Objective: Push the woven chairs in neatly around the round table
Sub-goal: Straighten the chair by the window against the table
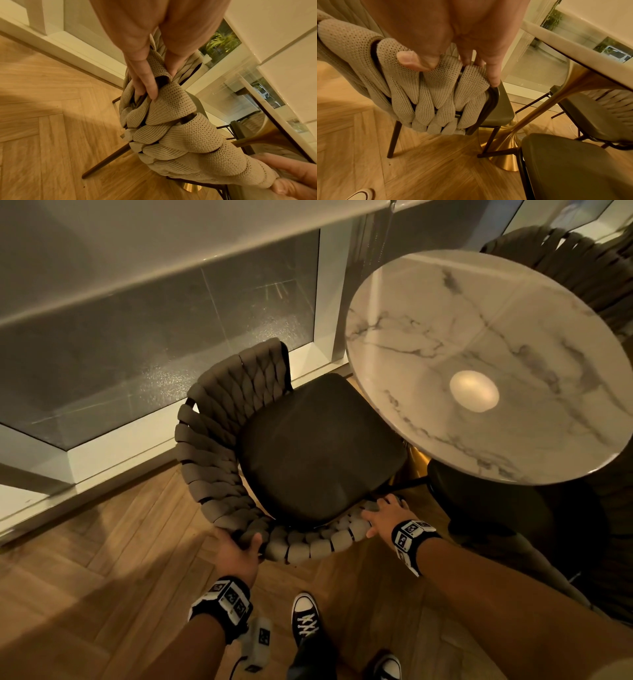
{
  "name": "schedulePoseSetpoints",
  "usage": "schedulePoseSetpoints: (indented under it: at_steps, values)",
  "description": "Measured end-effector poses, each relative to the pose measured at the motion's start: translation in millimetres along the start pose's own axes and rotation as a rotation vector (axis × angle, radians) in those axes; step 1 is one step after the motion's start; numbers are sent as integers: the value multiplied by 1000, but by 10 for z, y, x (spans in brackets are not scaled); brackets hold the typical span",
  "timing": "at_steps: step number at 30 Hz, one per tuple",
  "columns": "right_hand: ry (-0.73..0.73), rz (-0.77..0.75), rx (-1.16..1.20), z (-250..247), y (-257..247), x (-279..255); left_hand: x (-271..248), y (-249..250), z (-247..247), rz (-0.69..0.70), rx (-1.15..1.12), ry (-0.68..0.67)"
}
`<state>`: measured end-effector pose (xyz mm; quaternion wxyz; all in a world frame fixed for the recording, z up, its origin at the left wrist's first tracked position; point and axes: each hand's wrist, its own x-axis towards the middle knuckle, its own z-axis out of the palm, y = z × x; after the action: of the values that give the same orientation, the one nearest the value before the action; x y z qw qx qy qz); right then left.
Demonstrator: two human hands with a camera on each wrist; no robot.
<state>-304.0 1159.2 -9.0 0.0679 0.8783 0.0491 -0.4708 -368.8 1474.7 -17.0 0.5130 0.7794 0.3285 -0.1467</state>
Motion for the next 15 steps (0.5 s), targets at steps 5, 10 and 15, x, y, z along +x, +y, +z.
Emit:
schedulePoseSetpoints:
  at_steps: [5,10,15]
  values:
    - [0,33,48,-3,163,4,97,245,129,63,272,-97]
    - [10,48,78,25,220,17,128,306,204,93,468,-149]
    - [21,53,82,91,224,-4,81,306,237,101,546,-108]
